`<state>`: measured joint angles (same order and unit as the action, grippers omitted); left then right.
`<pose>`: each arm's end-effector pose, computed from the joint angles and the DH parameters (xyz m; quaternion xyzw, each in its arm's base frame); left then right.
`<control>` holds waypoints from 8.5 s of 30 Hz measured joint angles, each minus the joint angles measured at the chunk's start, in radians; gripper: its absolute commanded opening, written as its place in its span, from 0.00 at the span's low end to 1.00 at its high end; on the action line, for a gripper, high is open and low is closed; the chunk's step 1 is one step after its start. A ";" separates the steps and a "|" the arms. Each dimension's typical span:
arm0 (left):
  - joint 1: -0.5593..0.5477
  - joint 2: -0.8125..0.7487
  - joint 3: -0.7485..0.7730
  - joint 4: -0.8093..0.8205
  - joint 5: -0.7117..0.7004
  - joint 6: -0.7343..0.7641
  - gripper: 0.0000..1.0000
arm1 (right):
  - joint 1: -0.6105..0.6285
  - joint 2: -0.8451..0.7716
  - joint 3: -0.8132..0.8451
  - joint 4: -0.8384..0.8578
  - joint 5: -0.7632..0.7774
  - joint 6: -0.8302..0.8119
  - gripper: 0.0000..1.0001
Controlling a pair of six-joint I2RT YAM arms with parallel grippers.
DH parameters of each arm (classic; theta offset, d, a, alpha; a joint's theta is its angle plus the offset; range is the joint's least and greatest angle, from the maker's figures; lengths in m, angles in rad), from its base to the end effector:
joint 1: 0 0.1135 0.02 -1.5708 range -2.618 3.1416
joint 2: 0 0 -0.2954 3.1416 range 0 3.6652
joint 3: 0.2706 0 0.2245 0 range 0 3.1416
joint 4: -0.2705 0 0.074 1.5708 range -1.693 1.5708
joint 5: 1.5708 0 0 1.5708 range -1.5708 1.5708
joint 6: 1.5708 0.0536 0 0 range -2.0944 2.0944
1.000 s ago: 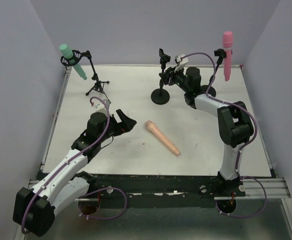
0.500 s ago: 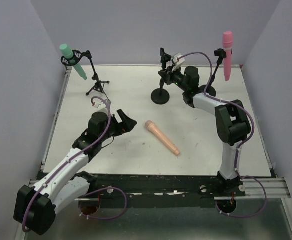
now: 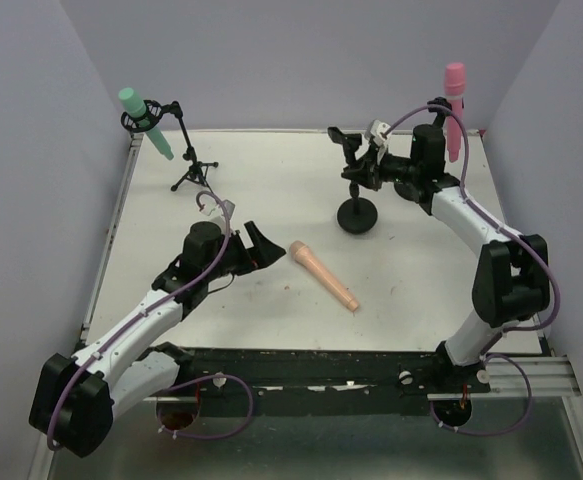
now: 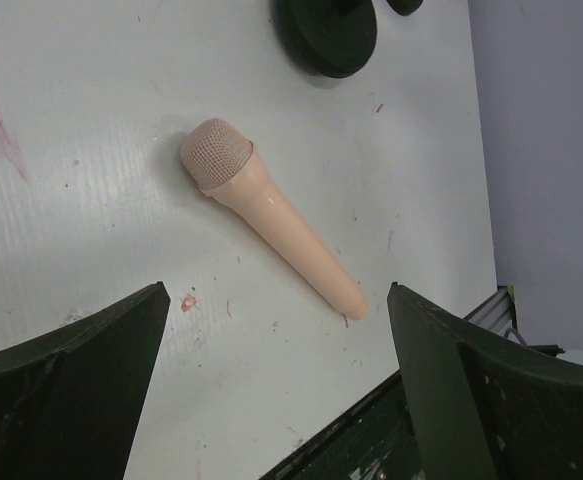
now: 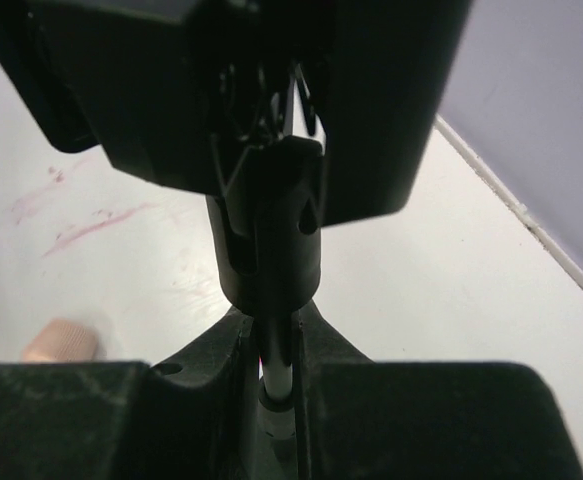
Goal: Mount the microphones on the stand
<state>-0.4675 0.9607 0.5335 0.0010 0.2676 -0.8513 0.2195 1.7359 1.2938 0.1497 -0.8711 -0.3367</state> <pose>0.1605 -0.0969 0.2686 -0.0880 0.8316 -0.4175 0.3555 0.3753 0.1257 0.3353 -0.4418 0.6306 0.3063 0.5598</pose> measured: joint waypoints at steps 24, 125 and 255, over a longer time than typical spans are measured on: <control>-0.274 0.278 0.187 -0.206 -0.278 -0.349 0.93 | -0.039 -0.291 -0.365 -0.179 -0.304 -0.179 0.81; -0.043 0.338 0.624 0.295 0.268 0.669 0.00 | -0.020 -0.393 0.015 -0.556 0.000 -0.031 0.25; -0.120 0.753 0.798 0.738 0.574 0.485 0.00 | -0.034 -0.388 0.014 -0.660 -0.163 -0.169 0.29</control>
<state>-0.5873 1.7138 1.3319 0.7387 0.8413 -0.3664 0.1860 1.3476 1.3079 -0.5106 -1.0336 -0.5056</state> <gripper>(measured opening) 0.460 0.481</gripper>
